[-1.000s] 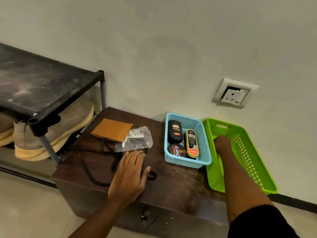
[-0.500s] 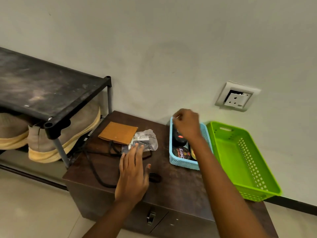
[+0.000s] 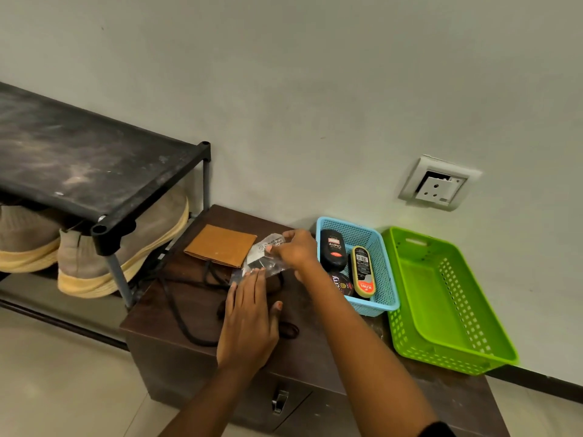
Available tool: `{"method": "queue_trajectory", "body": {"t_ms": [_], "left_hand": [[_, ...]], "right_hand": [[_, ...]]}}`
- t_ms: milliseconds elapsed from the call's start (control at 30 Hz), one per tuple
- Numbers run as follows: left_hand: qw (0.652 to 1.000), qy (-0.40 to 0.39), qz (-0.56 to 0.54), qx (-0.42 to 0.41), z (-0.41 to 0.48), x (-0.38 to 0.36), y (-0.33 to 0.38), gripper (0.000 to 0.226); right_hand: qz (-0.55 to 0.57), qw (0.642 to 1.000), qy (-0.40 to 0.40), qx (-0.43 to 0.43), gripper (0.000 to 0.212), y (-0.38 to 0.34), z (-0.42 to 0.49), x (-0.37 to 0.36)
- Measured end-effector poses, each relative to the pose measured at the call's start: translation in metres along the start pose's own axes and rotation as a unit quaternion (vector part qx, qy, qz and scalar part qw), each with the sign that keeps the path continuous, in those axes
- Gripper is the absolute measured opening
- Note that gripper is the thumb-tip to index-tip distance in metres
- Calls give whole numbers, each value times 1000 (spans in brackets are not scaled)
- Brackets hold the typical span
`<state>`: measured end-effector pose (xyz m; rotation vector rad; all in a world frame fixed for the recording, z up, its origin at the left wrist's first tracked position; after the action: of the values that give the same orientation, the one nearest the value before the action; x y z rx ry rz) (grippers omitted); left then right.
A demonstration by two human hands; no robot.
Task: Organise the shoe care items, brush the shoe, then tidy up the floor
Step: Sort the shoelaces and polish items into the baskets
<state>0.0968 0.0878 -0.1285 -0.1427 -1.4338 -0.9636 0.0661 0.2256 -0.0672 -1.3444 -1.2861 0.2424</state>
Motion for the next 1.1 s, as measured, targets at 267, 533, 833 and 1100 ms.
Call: {"method": "queue_trajectory", "body": {"t_ms": [267, 533, 833, 1100], "left_hand": [[1000, -15, 18, 1, 2, -4, 1, 64], [996, -37, 85, -21, 4, -8, 8, 63], [993, -52, 86, -58, 9, -14, 10, 67], [994, -41, 82, -51, 9, -15, 8, 59]], "right_hand": [[262, 965, 1, 16, 37, -2, -16, 66], [297, 935, 184, 64, 39, 47, -31, 216], [-181, 949, 259, 22, 24, 91, -26, 270], [-230, 921, 311, 47, 30, 95, -20, 275]]}}
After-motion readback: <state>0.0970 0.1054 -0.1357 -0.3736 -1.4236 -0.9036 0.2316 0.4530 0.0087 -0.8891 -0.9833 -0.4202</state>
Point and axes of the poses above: each hand's wrist, its own z-axis towards the middle knuckle, its own x-axis out of the back of the hand, y = z × x, the point moved 7 cm from there along z, towards the middle knuckle, and after that the axes turned 11 degrees about -y, right-handed, at the moved point
